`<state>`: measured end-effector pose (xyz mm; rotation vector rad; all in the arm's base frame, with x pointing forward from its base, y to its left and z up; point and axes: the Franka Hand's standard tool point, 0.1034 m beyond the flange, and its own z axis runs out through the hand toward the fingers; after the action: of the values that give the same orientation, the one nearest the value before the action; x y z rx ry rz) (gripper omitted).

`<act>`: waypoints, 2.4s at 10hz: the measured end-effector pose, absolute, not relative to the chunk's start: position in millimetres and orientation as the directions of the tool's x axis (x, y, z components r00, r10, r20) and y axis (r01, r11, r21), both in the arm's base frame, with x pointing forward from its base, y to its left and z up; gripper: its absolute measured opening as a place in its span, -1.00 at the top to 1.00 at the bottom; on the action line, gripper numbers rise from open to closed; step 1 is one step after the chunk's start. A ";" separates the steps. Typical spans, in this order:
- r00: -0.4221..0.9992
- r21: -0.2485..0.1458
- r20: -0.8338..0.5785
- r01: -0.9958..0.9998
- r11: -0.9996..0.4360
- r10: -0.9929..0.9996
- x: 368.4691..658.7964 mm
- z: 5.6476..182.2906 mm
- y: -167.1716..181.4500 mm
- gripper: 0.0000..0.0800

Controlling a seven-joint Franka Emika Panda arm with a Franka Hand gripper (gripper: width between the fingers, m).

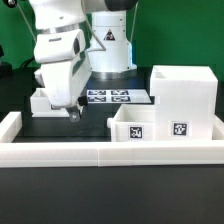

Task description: Assemble drawer

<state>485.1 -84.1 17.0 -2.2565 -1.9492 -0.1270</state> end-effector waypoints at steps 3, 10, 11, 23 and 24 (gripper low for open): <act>0.140 -0.081 0.169 0.988 -0.128 0.976 490.6 9.8 -45.2 -0.62; 0.308 -0.103 0.173 0.950 -0.294 0.935 510.7 12.2 -3.0 -0.62; 0.314 -0.104 0.173 0.948 -0.300 0.934 510.7 12.2 -3.3 -0.62; 0.069 -0.109 0.143 0.993 -0.054 0.987 519.8 18.4 -30.3 -0.62; 0.030 -0.106 0.151 0.994 -0.015 0.988 518.6 15.5 -37.9 -0.62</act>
Offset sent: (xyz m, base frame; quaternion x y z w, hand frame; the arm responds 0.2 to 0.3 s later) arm 0.0133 0.0425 0.0010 -0.0048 0.0165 0.0368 0.9992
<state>518.6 -37.9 15.5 -2.1161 -2.0685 -0.0503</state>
